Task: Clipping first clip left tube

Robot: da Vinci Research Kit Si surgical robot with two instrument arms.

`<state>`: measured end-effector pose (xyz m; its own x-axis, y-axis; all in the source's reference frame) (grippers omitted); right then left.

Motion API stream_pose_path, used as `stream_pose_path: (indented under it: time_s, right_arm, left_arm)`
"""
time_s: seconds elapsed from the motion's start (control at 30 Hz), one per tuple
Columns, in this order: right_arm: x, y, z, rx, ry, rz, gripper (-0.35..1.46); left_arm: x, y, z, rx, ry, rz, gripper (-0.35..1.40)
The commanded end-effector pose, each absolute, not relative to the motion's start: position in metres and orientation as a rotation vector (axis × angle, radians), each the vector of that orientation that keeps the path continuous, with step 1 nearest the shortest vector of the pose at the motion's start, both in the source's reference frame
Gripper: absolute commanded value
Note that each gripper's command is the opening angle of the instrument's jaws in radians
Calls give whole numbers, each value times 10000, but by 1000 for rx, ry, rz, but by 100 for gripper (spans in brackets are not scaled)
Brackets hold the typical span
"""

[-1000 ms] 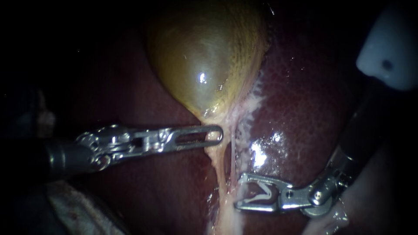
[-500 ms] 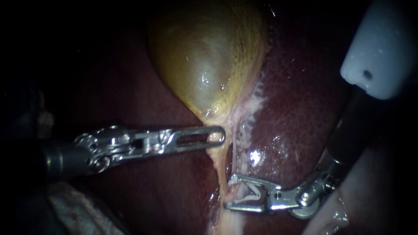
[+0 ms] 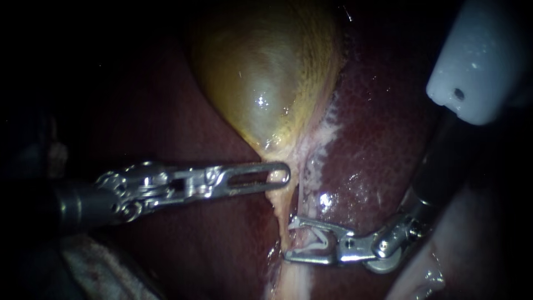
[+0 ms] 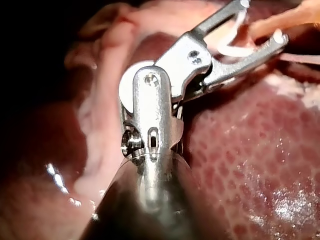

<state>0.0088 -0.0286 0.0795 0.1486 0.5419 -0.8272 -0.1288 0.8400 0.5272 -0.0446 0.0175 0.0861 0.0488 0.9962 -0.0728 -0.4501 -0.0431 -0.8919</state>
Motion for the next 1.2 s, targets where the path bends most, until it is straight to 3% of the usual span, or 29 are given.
stream_pose_path:
  time_s: [0.03, 0.67, 1.2]
  right_arm:
    - [90, -286, 797, 370, 1343, 499, 49]
    - [114, -295, 810, 366, 1339, 515, 45]
    - [117, -300, 812, 371, 1340, 515, 30]
  left_arm:
    - [-446, 175, 861, -931, -788, 1390, -35]
    - [-447, 175, 861, -931, -788, 1390, -35]
    - [-447, 175, 861, -931, -788, 1390, -35]
